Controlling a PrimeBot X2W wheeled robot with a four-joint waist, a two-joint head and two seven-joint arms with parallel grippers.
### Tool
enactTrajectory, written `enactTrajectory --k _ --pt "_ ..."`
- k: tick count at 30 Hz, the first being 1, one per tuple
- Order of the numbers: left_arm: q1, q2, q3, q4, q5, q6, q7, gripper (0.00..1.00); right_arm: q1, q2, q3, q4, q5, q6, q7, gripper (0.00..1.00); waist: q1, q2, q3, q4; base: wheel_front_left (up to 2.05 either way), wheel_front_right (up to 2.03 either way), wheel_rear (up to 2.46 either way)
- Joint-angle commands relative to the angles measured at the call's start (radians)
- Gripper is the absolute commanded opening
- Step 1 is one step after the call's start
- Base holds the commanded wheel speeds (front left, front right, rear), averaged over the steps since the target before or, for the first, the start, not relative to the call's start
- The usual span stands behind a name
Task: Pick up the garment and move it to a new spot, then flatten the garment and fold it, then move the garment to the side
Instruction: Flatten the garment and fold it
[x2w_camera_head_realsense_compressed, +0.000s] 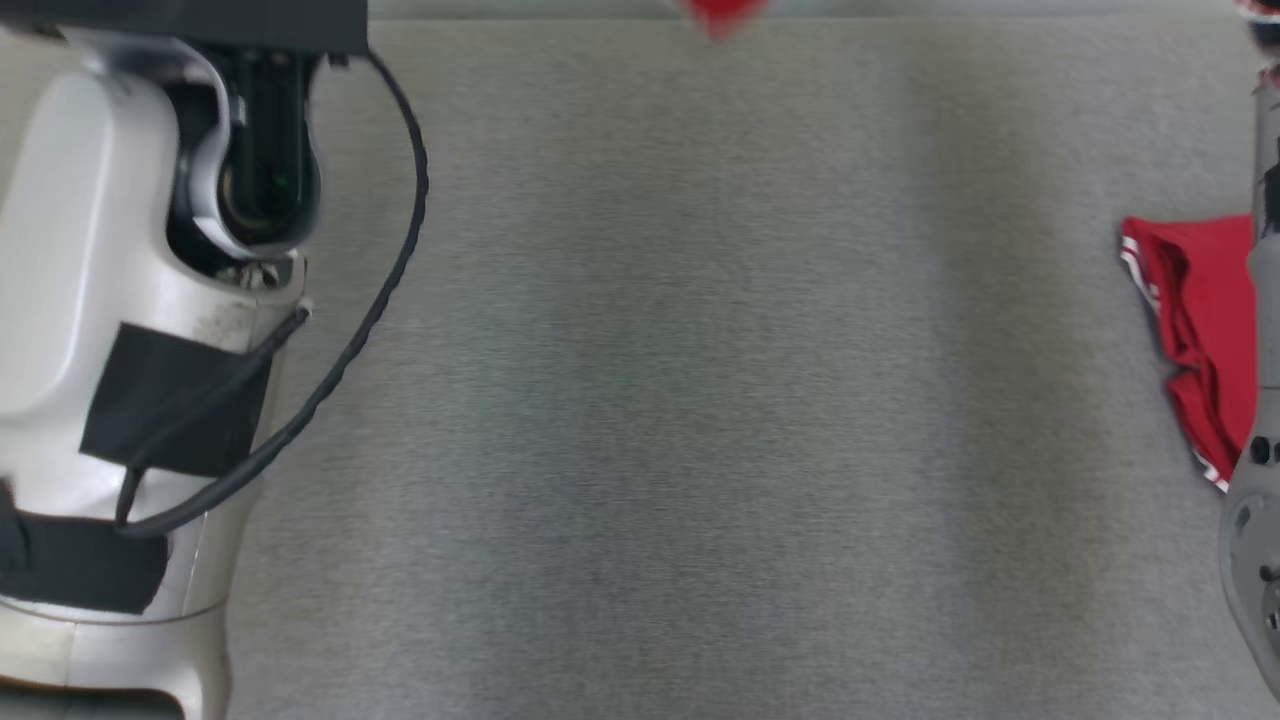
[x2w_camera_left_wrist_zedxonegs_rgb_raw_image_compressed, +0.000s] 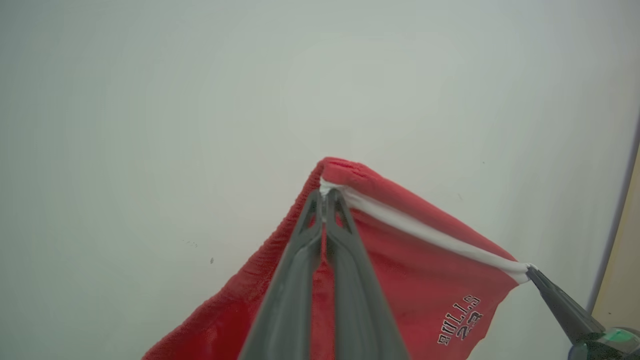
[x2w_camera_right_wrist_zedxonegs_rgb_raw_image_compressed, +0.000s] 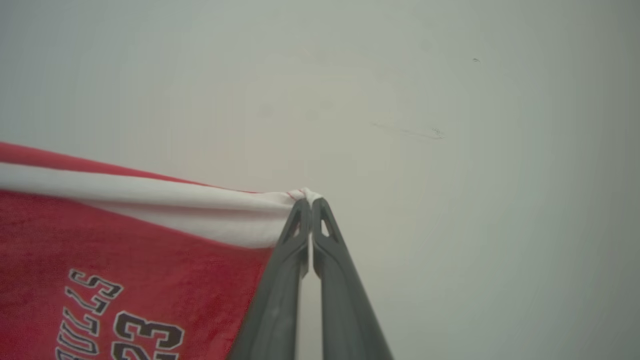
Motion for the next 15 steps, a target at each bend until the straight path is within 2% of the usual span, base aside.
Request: enactTrajectory --k 1,4,8,12,15 --pt "-0.010 -0.021 0.015 0.004 0.006 -0.022 -0.017 0.00 -0.005 -0.001 -0.003 0.015 -0.034 -0.002 -0.022 0.00 -0.0001 -0.0001 0.043 -0.056 0.00 0.00 0.00" --pt "0.067 -0.030 -0.010 0.027 0.022 -0.052 -0.025 0.00 0.054 -0.001 0.053 0.074 -0.055 -0.002 0.002 0.00 -0.0001 -0.0001 0.037 -0.060 0.00 0.00 0.00" --pt "0.185 -0.030 -0.070 0.077 0.038 -0.077 -0.027 0.00 0.136 -0.014 0.112 0.139 -0.002 -0.002 0.046 0.00 -0.0001 -0.0001 0.023 -0.059 0.00 0.00 0.00" --pt "0.373 -0.011 -0.159 0.173 0.051 -0.096 -0.019 0.00 0.284 -0.026 0.205 0.180 0.112 -0.002 0.107 0.00 -0.0001 -0.0001 -0.005 -0.059 0.00 0.00 0.00" --pt "0.497 0.002 -0.213 0.219 0.047 -0.103 -0.018 0.00 0.420 -0.039 0.281 0.142 0.263 -0.002 0.178 0.00 -0.0001 -0.0001 -0.046 -0.045 0.00 0.00 0.00"
